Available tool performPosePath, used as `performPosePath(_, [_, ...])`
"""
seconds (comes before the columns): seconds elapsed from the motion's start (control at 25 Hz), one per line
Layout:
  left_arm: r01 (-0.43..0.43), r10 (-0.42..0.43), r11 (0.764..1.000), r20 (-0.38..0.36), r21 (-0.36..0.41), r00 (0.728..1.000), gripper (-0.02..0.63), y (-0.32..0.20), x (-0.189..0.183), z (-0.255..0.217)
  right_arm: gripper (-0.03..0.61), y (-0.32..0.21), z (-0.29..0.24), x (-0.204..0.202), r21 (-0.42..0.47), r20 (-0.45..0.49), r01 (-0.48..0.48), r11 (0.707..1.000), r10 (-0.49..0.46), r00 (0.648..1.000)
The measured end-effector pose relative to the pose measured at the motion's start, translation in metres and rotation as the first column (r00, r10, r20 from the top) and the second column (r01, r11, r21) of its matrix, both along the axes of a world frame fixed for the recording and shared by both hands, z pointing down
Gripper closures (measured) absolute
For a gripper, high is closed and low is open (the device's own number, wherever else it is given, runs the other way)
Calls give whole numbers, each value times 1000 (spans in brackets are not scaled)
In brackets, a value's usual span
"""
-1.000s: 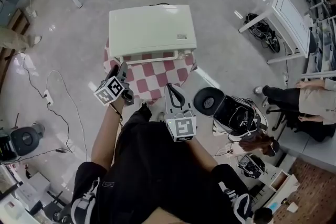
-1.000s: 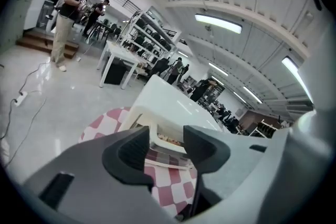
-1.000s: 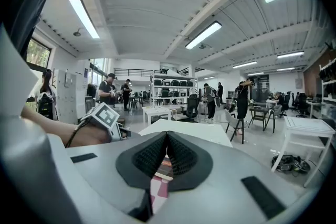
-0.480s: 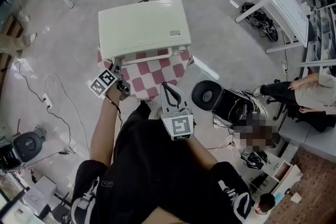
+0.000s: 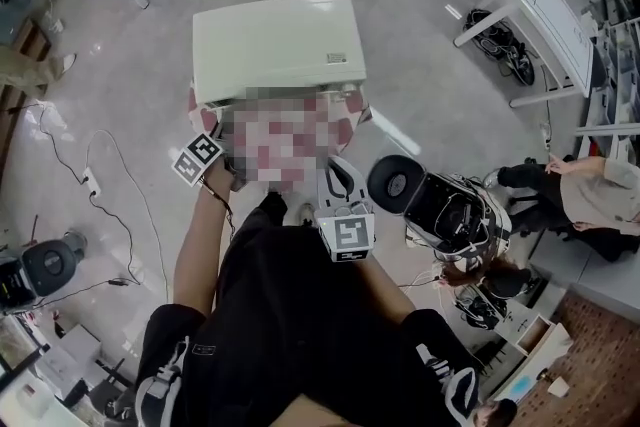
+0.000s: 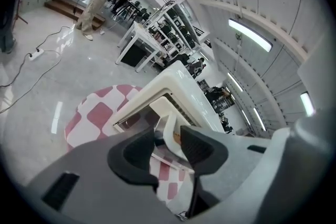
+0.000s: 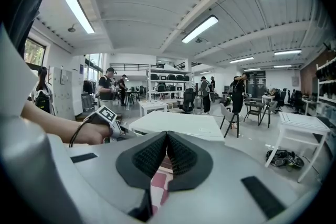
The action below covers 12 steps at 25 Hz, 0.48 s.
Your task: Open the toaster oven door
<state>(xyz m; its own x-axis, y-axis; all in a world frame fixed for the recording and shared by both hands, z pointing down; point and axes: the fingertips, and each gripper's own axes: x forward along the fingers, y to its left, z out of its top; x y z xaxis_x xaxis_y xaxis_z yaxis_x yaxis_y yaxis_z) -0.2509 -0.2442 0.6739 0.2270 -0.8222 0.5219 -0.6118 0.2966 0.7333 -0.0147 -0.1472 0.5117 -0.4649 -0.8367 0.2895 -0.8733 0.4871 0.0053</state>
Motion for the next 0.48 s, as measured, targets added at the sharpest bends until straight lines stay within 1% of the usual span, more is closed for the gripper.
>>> performPosePath(0.24, [22, -23, 999, -26, -33, 999, 463, 28, 5, 12, 552, 6, 6, 11, -14, -12, -6, 1000, 6, 1000])
performPosePath(0.48, [49, -54, 995, -53, -90, 997, 480, 60, 8, 30, 552, 6, 7, 20, -12, -13, -25, 1000, 24, 1000])
